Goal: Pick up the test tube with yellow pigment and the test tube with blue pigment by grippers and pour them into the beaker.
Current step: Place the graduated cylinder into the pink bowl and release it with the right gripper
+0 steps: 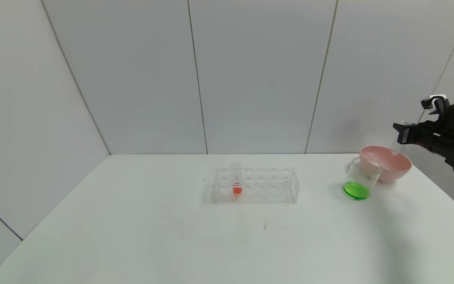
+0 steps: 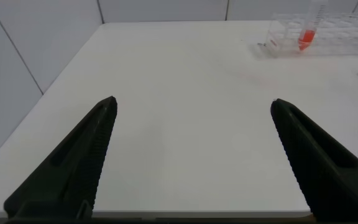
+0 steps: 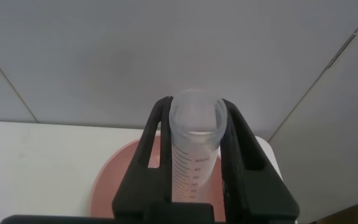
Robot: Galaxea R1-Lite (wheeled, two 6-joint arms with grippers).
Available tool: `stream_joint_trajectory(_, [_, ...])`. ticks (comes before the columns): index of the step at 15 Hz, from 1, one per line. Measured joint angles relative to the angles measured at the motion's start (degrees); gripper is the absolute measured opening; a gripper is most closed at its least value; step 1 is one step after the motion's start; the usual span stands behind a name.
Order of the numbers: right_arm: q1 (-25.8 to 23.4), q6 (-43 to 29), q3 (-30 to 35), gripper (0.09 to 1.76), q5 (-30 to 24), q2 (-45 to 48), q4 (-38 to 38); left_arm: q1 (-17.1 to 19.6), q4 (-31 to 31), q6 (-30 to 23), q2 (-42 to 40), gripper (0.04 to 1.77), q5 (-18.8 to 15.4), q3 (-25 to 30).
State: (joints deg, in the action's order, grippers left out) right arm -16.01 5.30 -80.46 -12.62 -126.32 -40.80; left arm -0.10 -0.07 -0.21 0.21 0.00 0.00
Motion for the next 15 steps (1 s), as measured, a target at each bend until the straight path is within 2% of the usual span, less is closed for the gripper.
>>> stream_joint_trajectory(1, [0.0,0.0,-1.3,0.57,0.1,-1.8,0.0,0.0,0.0,0.0,0.0,1.76,0.0,0.0])
stream_joint_trajectory(4, [0.0,-0.1,-3.6,0.93,0.2,-5.1,0.1,0.0,0.0,0.0,0.0,1.76,0.0,0.0])
stream_joint_trajectory(7, [1.2,-0.1,-5.3,1.18,0.5,-6.3,0.4,0.0,0.0,0.0,0.0,1.76,0.0,0.0])
stream_joint_trajectory(10, [5.1,-0.1,-7.6,1.35,5.2,-6.5,1.1,0.0,0.0,0.0,0.0,1.76,0.0,0.0])
stream_joint_trajectory(13, [11.1,-1.2,-10.1,1.46,9.7,-5.7,4.2,0.0,0.0,0.0,0.0,1.76,0.0,0.0])
stream_joint_trajectory(15, [14.8,-3.3,-9.2,1.52,11.1,-3.7,4.7,0.0,0.0,0.0,0.0,1.76,0.0,0.0])
